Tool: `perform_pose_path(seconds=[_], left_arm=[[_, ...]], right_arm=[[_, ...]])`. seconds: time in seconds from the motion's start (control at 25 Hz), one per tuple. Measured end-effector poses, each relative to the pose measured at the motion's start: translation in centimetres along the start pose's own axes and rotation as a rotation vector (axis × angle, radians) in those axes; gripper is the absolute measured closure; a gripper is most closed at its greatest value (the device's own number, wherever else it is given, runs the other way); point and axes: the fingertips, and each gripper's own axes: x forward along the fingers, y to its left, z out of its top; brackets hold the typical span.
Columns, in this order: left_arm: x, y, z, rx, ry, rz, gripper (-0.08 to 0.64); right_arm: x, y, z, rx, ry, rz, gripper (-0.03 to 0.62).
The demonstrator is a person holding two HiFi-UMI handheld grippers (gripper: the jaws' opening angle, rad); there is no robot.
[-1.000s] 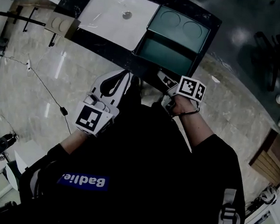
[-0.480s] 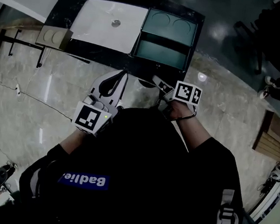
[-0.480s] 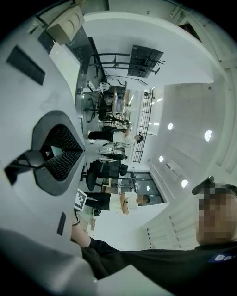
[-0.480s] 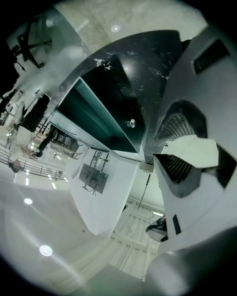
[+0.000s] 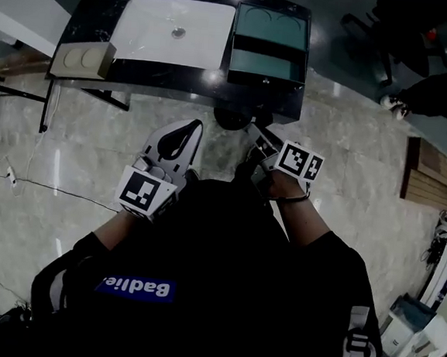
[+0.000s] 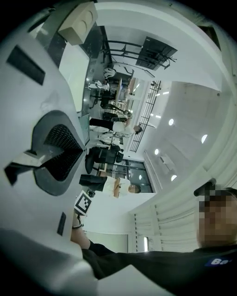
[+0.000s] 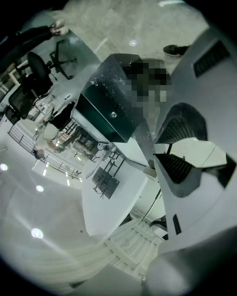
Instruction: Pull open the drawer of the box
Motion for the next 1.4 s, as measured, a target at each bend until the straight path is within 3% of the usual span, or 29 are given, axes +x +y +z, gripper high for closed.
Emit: perform_pose_path(seconds=[0.08,0.24,0.32,0.72,1.0,1.08,1.2,1.4], left_arm=[[-1.5,-0.5,-0.4,-0.018,-0.003,-0.027,0.569],[-3.4,-2.0,-1.0,-0.040,0.003,-0.079,0.569],[-4.1,-2.8,-1.1,-0.027,0.008,-0.097,0.569],[-5.1,-6.8,-2.2,0.058,0.089,-0.079,0.569],[-3.9,-12.0,-2.4,0.120,0.121,-0.069,0.569],[-3.7,-13.6,-2.1,0.127,0.118,-0.056,0.569],[-3.4,-15.9,-2.1,0.142,0.118,-0.035,0.569],[-4.0,-19.2,-2.9,0.168,0.135,-0.012,0.569]], right_arm=[[-1.0,1.2,-1.1,-0.059,-0.036,-0.036,0.525],[-3.6,3.9,-2.6,-0.354,-0.105,-0.172,0.525],[-4.5,5.6,-3.1,-0.434,-0.129,-0.194,0.525],[-8.6,8.7,-3.8,-0.610,-0.214,-0.194,0.526],[-13.3,11.4,-3.4,-0.766,-0.302,-0.147,0.528],[-14.9,11.8,-3.8,-0.797,-0.321,-0.132,0.528],[-17.1,11.8,-4.4,-0.826,-0.343,-0.111,0.589],[-19.2,11.4,-6.4,-0.858,-0.339,-0.076,0.591]])
